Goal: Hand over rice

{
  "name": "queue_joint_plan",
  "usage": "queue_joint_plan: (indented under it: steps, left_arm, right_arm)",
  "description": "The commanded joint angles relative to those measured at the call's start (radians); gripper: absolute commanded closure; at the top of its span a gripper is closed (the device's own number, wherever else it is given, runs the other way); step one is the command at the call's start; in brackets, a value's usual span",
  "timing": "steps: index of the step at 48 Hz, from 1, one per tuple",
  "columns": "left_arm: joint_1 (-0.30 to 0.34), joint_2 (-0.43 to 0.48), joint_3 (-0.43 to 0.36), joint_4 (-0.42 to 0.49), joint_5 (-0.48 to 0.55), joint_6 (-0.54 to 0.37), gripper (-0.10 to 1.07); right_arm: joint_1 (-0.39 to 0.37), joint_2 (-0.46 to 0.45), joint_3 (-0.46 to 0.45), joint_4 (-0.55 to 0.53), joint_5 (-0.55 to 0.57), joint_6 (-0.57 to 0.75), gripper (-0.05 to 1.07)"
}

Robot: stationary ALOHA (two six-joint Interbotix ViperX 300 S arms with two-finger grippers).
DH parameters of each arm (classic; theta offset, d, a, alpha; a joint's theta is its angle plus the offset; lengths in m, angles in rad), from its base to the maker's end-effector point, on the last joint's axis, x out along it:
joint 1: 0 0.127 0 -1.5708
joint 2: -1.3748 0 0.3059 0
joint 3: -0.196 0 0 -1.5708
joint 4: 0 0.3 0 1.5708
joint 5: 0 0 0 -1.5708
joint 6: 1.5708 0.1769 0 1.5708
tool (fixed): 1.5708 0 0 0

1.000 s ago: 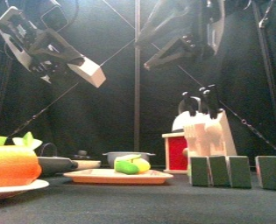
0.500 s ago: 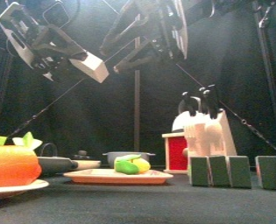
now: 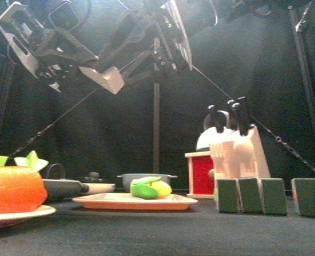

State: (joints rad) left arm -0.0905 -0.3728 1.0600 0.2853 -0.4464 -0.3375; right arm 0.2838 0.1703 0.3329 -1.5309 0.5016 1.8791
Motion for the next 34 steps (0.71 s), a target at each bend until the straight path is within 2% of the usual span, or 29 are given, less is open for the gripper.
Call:
queue_joint_plan:
  steps: [1, 14, 21, 27, 34]
  left_arm:
    - [0.002, -0.003, -0.025, 0.000, -0.011, 0.003, 0.53]
    - [0.002, -0.005, -0.023, 0.000, -0.011, 0.005, 0.53]
    - [-0.002, -0.003, -0.020, 0.005, -0.011, 0.005, 0.49]
    - [-0.002, -0.005, -0.018, 0.003, -0.011, 0.003, 0.38]
    - [-0.002, -0.005, -0.018, 0.002, -0.011, 0.003, 0.17]
  right_arm:
    - [-0.006, -0.017, -0.029, 0.021, -0.008, -0.025, 0.23]
    - [-0.009, -0.017, -0.032, 0.049, -0.006, -0.057, 0.47]
    - [-0.011, -0.017, -0.032, 0.063, -0.006, -0.060, 0.54]
    - [-0.011, -0.017, -0.032, 0.071, -0.005, -0.060, 0.54]
    - [-0.011, -0.017, -0.032, 0.075, -0.005, -0.060, 0.54]
